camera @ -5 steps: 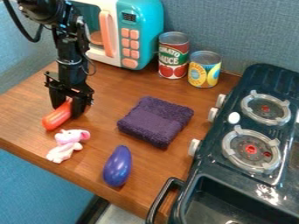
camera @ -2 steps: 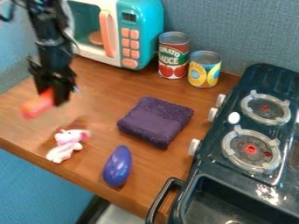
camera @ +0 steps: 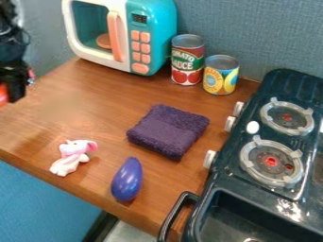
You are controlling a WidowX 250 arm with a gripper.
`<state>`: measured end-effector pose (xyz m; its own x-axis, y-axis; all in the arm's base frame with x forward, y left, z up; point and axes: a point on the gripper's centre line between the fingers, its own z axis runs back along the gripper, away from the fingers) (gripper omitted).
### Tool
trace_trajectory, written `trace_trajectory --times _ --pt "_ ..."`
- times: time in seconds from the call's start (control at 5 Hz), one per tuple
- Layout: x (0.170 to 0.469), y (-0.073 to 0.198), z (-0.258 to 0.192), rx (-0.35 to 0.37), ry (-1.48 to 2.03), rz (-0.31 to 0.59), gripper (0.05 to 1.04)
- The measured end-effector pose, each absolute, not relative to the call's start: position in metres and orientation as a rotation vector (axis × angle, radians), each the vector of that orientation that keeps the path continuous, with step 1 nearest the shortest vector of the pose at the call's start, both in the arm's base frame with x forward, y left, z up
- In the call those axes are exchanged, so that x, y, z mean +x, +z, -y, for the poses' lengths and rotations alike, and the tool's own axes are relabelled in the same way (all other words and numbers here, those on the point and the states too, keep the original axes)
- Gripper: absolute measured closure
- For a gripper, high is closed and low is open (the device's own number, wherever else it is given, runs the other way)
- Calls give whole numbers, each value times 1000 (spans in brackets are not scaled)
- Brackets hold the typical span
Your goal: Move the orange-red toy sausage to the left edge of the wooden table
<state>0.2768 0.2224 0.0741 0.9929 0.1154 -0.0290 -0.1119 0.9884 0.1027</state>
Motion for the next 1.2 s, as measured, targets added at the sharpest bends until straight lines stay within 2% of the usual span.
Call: trace_trajectory --times 0.2,0.6,0.8,1.0,1.2 --pt "282 56 -249 128 140 -83 521" --pt "295 27 -260 56 102 -129 521" --pt "296 28 -260 42 76 -138 521" --pt "297 24 -261 34 63 -154 441" --pt "297 30 -267 29 74 -163 147"
